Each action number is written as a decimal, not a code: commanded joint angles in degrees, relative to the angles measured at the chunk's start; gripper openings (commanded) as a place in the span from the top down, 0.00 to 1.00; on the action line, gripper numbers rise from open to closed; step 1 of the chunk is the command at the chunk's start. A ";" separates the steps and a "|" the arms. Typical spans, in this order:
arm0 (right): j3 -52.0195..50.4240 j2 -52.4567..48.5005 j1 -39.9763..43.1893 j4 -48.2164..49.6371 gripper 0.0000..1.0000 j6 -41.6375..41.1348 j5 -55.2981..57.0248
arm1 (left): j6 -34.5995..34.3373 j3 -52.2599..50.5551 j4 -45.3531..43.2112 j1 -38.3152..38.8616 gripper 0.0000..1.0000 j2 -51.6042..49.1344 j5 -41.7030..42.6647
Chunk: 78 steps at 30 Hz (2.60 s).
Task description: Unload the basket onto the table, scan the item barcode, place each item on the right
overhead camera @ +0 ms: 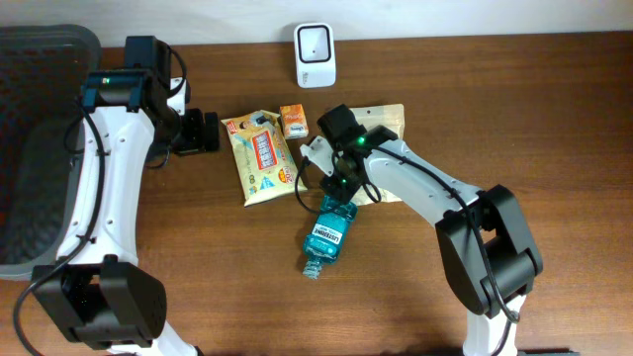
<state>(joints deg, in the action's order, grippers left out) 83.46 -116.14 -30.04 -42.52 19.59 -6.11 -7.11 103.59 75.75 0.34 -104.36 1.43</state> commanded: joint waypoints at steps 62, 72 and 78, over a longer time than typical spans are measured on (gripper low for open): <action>-7.13 4.76 -19.21 -23.21 0.02 13.20 13.31 | 0.09 -0.17 -0.09 -0.02 0.01 0.98 -0.20; -12.00 4.76 -16.06 -12.39 0.01 12.96 14.27 | 0.09 -0.17 -0.09 -0.02 0.01 0.98 -0.20; -15.67 4.66 -12.74 -7.89 0.02 12.94 13.99 | 0.09 -0.17 -0.09 -0.02 0.01 0.98 -0.20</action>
<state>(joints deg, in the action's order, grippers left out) 70.54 -111.87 -45.08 -53.17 32.27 6.46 -7.11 103.59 75.75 0.34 -104.36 1.43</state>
